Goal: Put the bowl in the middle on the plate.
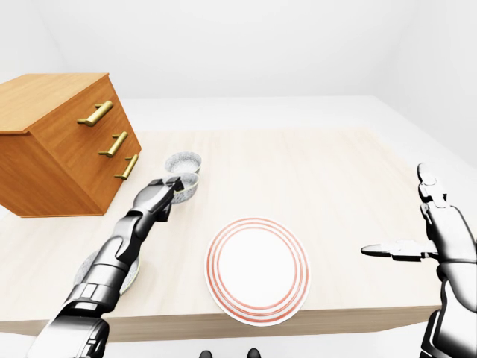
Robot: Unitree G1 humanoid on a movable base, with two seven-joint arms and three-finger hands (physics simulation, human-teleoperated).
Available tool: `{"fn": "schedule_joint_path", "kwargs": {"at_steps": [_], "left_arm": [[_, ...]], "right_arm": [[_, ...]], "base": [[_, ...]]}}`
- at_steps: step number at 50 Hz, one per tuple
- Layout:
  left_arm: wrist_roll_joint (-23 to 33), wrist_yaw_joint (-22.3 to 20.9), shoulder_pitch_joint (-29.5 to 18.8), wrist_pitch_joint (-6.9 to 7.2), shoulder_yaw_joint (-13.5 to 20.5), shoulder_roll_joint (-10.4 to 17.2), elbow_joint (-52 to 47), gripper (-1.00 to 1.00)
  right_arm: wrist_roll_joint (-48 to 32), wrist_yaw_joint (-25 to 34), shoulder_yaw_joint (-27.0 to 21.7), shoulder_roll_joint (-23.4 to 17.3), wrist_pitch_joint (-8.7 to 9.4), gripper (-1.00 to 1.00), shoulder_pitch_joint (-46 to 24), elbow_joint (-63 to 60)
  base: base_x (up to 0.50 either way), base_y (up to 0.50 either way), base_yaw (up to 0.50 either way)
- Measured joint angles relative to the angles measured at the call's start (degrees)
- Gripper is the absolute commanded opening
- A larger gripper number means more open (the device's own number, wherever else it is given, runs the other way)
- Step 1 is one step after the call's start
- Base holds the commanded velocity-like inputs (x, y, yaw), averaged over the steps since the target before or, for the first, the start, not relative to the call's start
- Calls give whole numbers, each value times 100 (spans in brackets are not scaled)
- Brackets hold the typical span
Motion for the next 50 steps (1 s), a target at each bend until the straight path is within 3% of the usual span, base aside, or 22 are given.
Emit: {"fn": "schedule_joint_path", "kwargs": {"at_steps": [17, 31, 50], "left_arm": [[-249, -682, 856, 0, 42, -286, -1846, -100], [-565, -998, 1574, 0, -23, -591, -3411, -100], [-899, -1442, 2459, 0, -408, -1001, -5378, -100]], "right_arm": [[-57, -6, 32, 4, 0, 100, -11, -1], [-89, -37, 79, -8, 0, 100, -24, 80], [-114, -61, 116, -5, 0, 100, -24, 169]], "base": [[0, 0, 0], [0, 0, 0], [0, 0, 0]]}}
